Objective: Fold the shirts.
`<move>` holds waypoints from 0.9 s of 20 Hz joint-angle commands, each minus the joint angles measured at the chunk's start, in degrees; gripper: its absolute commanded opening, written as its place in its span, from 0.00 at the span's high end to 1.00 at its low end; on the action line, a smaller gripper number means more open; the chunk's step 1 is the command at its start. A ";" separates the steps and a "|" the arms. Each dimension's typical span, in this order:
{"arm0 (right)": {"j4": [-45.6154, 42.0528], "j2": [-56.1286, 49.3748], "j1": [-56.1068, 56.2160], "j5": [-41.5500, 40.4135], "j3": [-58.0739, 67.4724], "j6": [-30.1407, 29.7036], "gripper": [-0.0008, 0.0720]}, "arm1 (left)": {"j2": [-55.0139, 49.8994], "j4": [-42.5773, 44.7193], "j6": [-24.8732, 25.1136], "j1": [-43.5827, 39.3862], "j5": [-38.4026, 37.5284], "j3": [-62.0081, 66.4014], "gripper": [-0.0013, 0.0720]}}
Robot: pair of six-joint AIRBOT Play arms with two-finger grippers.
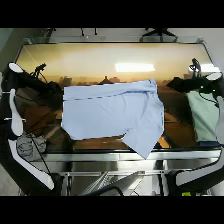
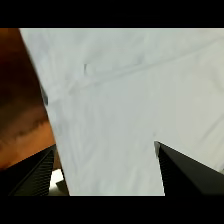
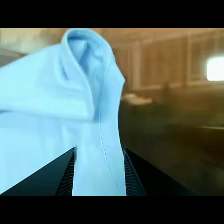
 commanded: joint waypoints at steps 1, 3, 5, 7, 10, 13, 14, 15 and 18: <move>-7.56 7.93 -3.41 7.93 -7.85 3.06 0.52 | 9.84 0.11 -0.55 3.72 -0.35 -16.79 0.03; -7.58 12.41 -5.70 7.89 -16.13 3.02 0.52 | 16.68 -0.02 2.93 4.92 5.68 -33.31 0.03; -7.37 16.65 -7.91 7.82 -23.45 3.04 0.52 | 21.62 -0.98 6.69 4.98 11.72 -47.80 0.03; -7.37 20.44 -9.60 7.87 -29.31 3.50 0.52 | 24.09 -5.42 11.87 4.24 16.63 -59.01 0.03; -7.39 25.57 -10.40 6.71 -36.52 4.26 0.52 | 24.76 -10.34 16.04 2.58 21.05 -67.32 0.03; -6.71 28.22 -10.32 6.80 -42.25 5.46 0.52 | 24.79 -17.46 20.11 0.96 20.85 -70.25 0.24; -6.75 28.74 -10.32 6.97 -44.26 5.46 0.52 | 24.79 -18.23 20.50 0.61 19.87 -70.07 0.42; -6.73 29.18 -10.32 7.15 -46.25 5.70 0.51 | 24.79 -18.29 20.52 0.35 17.99 -69.42 0.55; -6.21 30.14 -10.27 7.21 -51.65 5.99 0.42 | 24.79 -18.32 19.87 0.37 12.70 -67.19 0.96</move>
